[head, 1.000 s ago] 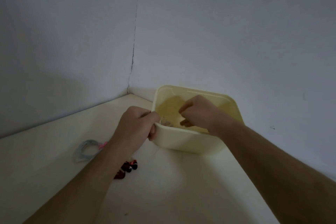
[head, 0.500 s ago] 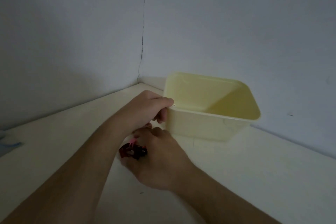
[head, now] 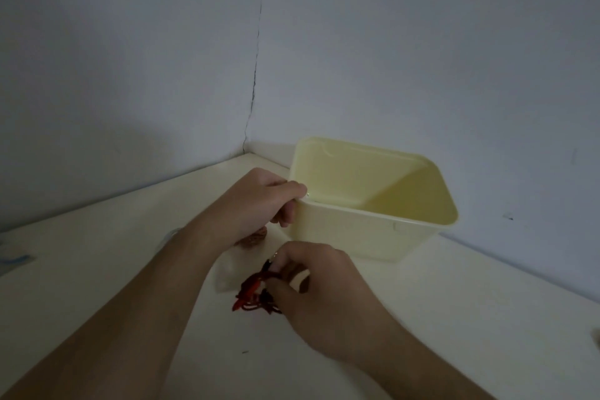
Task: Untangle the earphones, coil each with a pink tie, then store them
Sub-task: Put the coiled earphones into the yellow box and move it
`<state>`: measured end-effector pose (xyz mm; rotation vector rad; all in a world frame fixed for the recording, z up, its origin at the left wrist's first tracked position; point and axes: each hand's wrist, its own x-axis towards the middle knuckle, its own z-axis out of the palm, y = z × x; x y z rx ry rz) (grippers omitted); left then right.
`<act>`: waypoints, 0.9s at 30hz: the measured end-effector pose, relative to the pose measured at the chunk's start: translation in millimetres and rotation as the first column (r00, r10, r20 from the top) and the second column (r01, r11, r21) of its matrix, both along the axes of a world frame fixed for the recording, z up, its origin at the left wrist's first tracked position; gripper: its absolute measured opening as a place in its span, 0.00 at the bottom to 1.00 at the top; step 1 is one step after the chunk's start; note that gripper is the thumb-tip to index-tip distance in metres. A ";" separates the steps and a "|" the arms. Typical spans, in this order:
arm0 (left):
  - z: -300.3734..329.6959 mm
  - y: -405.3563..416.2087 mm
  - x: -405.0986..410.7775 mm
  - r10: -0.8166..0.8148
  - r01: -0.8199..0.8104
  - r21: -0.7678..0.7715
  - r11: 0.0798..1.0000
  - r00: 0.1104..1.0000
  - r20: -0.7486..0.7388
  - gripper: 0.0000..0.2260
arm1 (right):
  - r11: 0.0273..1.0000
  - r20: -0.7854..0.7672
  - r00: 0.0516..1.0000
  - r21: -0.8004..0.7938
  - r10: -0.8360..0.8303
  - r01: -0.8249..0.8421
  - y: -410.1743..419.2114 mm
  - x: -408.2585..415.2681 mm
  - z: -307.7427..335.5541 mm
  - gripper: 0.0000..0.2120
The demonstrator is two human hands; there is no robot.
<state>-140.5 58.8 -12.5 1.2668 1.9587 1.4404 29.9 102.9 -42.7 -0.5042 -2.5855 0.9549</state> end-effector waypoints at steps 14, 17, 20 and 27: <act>-12.9 -0.6 1.2 -0.041 0.031 0.076 0.997 0.989 0.144 0.17 | 0.656 -0.344 0.892 -0.751 -0.295 -0.073 93.5 35.1 118.1 0.10; -18.2 0.8 -0.1 -0.054 0.047 0.087 0.995 0.995 0.086 0.18 | 0.642 -0.196 0.926 -0.764 -0.324 0.063 120.3 12.9 116.2 0.10; -19.5 2.0 -1.4 -0.073 0.069 0.103 0.992 0.997 0.026 0.18 | 0.662 0.030 0.927 -0.691 -0.374 0.290 137.6 -7.5 103.7 0.08; -20.3 2.0 -2.6 -0.072 0.072 0.098 0.993 0.997 -0.004 0.17 | 0.727 0.171 0.910 -0.555 -0.377 0.405 152.6 -36.2 64.0 0.07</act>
